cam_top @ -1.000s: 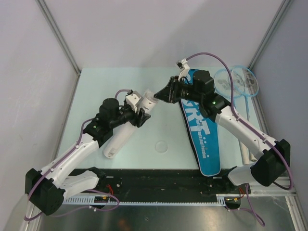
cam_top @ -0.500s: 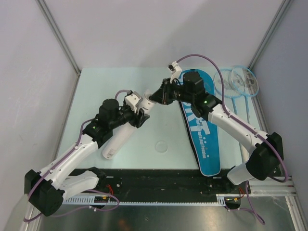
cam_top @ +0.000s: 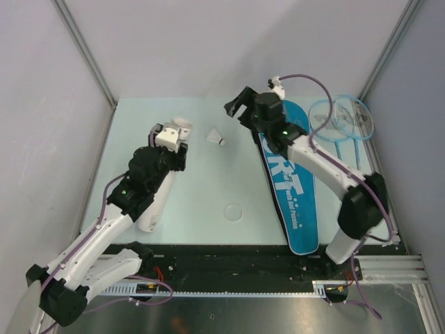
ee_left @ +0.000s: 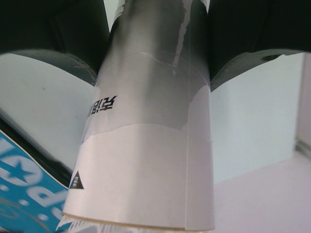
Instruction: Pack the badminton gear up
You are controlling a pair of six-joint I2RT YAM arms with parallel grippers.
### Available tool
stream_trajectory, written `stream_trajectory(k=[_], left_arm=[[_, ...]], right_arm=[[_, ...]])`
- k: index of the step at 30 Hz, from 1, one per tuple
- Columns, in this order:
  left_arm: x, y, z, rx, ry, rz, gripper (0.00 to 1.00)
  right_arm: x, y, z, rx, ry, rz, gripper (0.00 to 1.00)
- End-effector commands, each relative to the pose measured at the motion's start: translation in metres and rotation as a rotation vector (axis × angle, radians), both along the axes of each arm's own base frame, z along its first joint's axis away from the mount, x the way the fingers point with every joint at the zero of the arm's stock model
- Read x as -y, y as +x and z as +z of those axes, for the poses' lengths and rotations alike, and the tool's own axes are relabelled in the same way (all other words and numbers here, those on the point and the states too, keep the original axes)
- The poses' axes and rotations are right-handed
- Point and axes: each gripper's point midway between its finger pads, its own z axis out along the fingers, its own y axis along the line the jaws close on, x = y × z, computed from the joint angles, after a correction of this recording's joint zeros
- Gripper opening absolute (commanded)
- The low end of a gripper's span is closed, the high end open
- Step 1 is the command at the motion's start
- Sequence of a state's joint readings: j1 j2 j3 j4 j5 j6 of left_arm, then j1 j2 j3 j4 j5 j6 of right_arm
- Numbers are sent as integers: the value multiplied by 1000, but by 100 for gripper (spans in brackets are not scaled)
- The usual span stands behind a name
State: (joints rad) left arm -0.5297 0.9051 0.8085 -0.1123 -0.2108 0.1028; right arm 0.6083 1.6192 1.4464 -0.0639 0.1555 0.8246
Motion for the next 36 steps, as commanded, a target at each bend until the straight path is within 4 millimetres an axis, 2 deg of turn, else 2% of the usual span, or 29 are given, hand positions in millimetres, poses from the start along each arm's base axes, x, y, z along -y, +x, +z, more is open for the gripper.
stream_trajectory(k=[1, 2, 3, 4, 5, 6, 7, 8, 9, 10, 11, 13, 17, 21, 25, 30, 36], left_arm=[[-50, 0, 50, 150, -84, 262, 11], [-53, -1, 49, 154, -84, 276, 10], [-56, -2, 52, 165, -89, 288, 10], [-61, -4, 56, 180, -95, 311, 10], [-63, -5, 55, 182, -94, 317, 9], [-64, -7, 58, 194, -99, 317, 8], [-66, -9, 61, 205, -106, 320, 8], [-67, -10, 62, 212, -109, 321, 8], [-68, -11, 64, 221, -114, 324, 8], [-71, -14, 67, 233, -121, 329, 7], [-72, -16, 65, 233, -120, 334, 7], [-75, -19, 75, 275, -147, 337, 7], [-77, -22, 75, 301, -156, 334, 8], [-73, -22, 79, 308, -164, 311, 8], [-71, -21, 75, 300, -162, 308, 8], [-69, -21, 76, 299, -164, 296, 8], [-68, -20, 74, 296, -160, 291, 8]], right_arm=[[-7, 36, -76, -184, -132, -253, 91], [-11, 41, -86, -215, -135, -291, 91], [-23, 50, -61, -180, -108, -324, 91], [-28, 52, -116, -281, -226, -346, 91], [-29, 57, -125, -305, -235, -394, 91], [-47, 71, -94, -266, -180, -398, 91], [-44, 66, -114, -329, -249, -409, 92], [-53, 75, -158, -384, -303, -410, 92], [-64, 83, -141, -358, -258, -400, 93], [-65, 84, -154, -381, -273, -398, 95], [-67, 88, -178, -410, -287, -395, 95], [-71, 90, -194, -413, -286, -389, 94], [-74, 95, -200, -362, -323, -379, 92], [-73, 99, -222, -359, -390, -358, 89], [-76, 105, -232, -336, -419, -336, 89], [-85, 111, -229, -261, -473, -295, 92], [-88, 117, -238, -236, -493, -281, 97]])
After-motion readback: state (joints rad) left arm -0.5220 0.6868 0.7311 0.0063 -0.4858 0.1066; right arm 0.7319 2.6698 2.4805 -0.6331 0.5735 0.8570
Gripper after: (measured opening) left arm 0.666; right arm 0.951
